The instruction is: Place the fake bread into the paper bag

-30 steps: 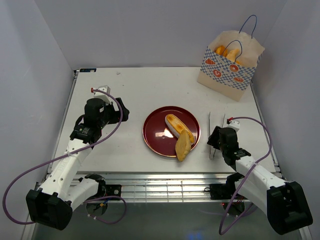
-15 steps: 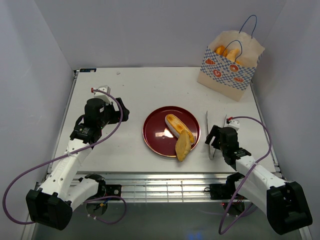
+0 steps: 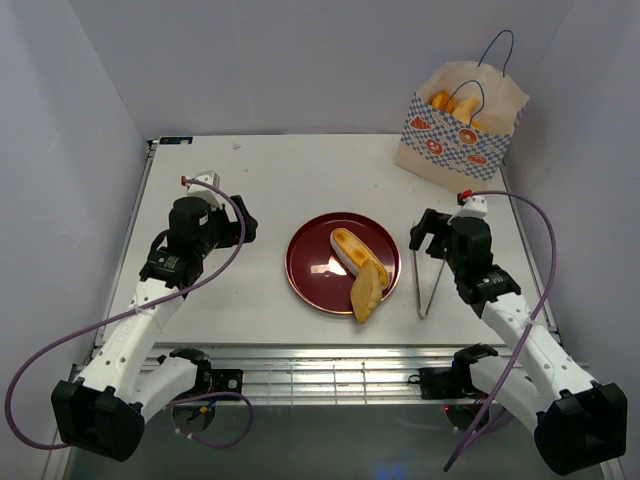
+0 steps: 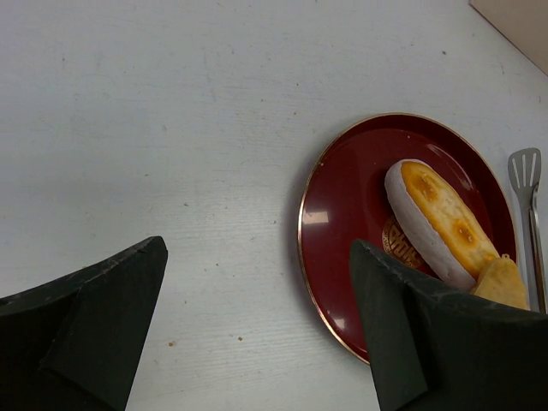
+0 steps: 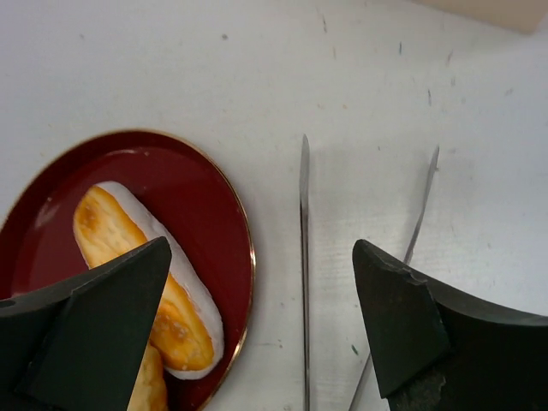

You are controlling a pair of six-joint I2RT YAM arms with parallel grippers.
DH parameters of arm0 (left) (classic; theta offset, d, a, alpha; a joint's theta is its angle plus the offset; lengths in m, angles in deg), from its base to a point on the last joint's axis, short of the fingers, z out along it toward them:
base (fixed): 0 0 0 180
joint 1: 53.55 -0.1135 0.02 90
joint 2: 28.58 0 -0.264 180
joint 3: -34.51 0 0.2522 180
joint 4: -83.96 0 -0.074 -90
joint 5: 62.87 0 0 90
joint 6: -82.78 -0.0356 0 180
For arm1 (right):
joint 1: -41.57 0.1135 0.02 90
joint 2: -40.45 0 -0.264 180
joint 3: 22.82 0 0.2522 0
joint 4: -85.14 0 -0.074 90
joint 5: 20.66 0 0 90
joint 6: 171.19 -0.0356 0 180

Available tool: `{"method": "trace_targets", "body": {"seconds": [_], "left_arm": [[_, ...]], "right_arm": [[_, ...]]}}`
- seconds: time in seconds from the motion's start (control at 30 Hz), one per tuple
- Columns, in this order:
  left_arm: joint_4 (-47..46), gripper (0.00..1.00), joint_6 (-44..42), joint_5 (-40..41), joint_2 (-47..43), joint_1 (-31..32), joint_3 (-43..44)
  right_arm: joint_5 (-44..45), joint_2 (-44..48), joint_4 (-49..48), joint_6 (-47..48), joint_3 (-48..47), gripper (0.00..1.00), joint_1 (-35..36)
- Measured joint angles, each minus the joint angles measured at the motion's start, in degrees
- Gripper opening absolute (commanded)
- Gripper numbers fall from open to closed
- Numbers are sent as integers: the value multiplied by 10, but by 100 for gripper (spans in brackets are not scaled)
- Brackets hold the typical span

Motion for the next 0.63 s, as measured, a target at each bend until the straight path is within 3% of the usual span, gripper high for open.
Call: {"method": "trace_targets", "body": {"seconds": [0.23,0.63], "left_arm": [[-2,98,-2,45,-47,0,0],[-3,98,-2,95,-56,0,0]], "right_arm": [[-28,-62,9,38,-125,90,0],[-51,-73,26,60,-130,90,15]]}}
